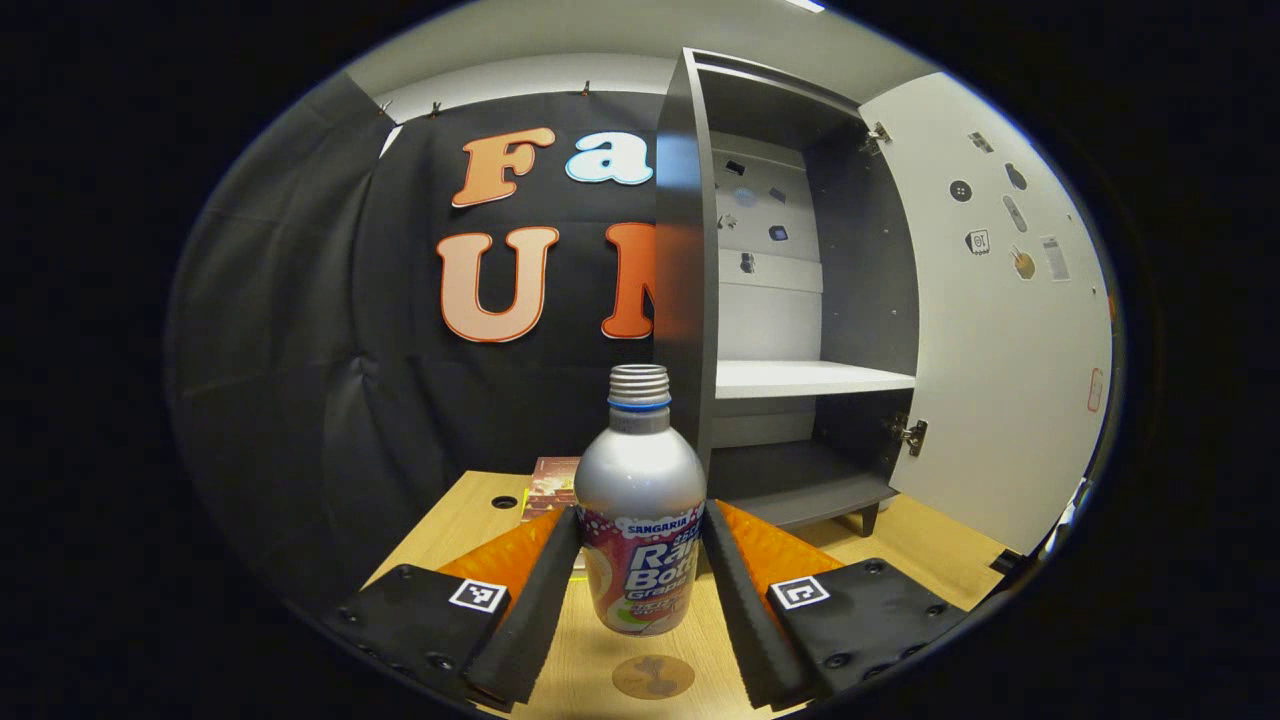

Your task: Open the cabinet door with the right hand, grasp the bottle in the cabinet with the left hand and place it on the coaster, then close the cabinet door with the right hand.

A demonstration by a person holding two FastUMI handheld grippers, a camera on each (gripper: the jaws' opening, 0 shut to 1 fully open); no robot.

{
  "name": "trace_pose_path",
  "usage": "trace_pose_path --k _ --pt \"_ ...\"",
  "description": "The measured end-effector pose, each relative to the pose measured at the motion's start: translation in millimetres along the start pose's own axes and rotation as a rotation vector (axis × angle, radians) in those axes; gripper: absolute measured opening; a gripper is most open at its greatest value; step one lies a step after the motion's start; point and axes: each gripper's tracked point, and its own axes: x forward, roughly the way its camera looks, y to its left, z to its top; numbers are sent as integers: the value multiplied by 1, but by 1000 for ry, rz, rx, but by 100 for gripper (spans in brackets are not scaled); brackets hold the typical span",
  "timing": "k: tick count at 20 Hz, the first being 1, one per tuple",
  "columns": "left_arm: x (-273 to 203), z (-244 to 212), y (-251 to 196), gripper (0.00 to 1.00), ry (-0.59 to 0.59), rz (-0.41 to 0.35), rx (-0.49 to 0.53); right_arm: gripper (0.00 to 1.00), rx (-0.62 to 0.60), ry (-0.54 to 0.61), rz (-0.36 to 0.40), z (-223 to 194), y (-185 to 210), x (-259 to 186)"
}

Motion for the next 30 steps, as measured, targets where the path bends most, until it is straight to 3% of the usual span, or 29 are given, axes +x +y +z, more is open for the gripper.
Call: trace_pose_path --k 1,3,4,18,30 --pt "0 -12 3 81 10 8 5 98 -5 2 -4 0 0 -1" --pt "0 -37 3 81 39 13 20 98 -10 2 -10 1 1 -1" --pt "0 -48 3 80 52 12 25 93 -9 4 -11 2 2 -1" --pt "7 -156 -8 81 192 12 30 92 -5 43 -64 -2 -1 0" --pt "-19 -164 -10 84 197 29 86 92 5 46 -83 -2 -1 0"
